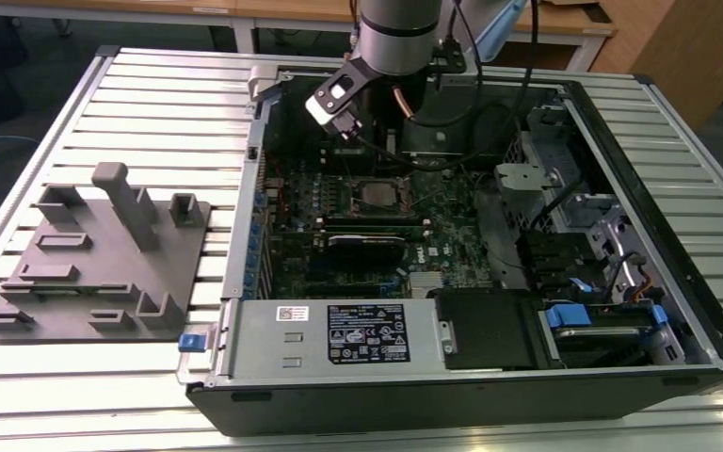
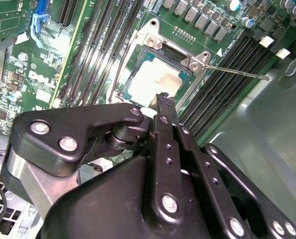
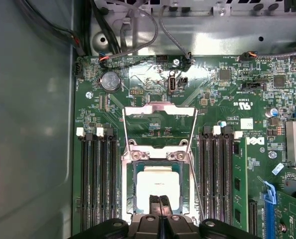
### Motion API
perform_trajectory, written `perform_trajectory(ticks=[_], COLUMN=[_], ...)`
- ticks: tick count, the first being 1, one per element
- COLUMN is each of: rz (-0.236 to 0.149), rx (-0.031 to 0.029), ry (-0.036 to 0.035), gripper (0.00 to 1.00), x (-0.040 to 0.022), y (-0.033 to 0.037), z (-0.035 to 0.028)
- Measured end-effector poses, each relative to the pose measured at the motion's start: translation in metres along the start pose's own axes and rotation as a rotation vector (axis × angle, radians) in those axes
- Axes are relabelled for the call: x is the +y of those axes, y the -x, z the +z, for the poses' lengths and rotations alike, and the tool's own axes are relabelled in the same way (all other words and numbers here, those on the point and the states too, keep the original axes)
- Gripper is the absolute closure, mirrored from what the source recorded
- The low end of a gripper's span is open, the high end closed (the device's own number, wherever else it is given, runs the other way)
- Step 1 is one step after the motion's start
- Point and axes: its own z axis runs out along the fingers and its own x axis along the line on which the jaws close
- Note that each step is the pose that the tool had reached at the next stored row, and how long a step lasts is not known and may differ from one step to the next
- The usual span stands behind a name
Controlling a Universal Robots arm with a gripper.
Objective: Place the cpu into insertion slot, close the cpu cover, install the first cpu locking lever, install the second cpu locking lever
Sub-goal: 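Close the cpu cover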
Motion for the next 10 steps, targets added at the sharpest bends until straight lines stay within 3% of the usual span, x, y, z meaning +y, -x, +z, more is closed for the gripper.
perform_trajectory(ticks=[10], rz=[0.000], rx=[-0.0002], ry=[-0.0001], gripper=[0.89], x=[0.0001], y=[-0.0001], z=[-0.0030])
